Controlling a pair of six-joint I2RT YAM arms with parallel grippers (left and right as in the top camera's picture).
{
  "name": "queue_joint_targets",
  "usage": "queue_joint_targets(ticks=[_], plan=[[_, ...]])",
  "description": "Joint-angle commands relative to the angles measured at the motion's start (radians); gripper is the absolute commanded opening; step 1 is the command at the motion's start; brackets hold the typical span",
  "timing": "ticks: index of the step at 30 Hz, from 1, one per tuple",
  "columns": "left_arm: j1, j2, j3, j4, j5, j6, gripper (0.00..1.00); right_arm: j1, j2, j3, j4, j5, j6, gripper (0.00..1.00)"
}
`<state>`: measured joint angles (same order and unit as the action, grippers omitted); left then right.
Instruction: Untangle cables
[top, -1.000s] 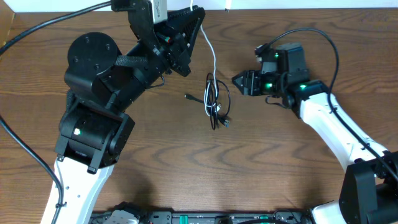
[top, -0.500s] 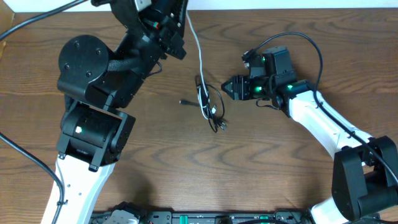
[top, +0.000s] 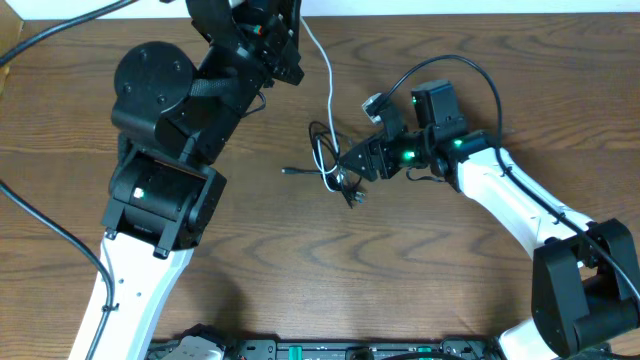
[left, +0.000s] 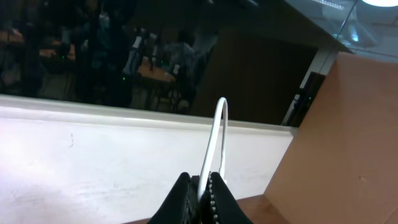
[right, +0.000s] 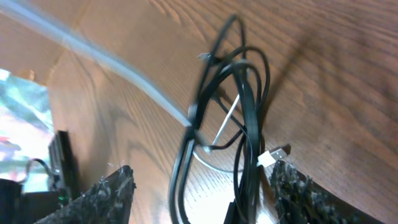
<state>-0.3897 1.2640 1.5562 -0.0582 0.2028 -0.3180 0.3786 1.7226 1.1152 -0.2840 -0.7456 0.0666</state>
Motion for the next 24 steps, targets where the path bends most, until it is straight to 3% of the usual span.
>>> queue_joint_targets(ticks=[1,3,5,12,24], plan=[[0.002,-0.001,0.002,0.007,-0.013,-0.002,0.08,0.029,0.035,0.001,0.001,0.063,-0.039,0.62],[0.002,-0.001,0.002,0.007,-0.013,-0.002,0.07,0.043,0.063,0.001,0.011,0.062,-0.039,0.59],[0.002,-0.001,0.002,0.004,-0.013,-0.002,0.08,0.056,0.094,0.001,0.023,0.065,-0.039,0.5],[0.002,-0.002,0.002,-0.005,-0.013,0.003,0.08,0.031,0.127,0.002,0.036,0.145,0.086,0.01],[0.003,-0.021,0.002,0.109,-0.209,0.01,0.08,-0.097,0.112,0.001,-0.126,0.43,0.168,0.01]])
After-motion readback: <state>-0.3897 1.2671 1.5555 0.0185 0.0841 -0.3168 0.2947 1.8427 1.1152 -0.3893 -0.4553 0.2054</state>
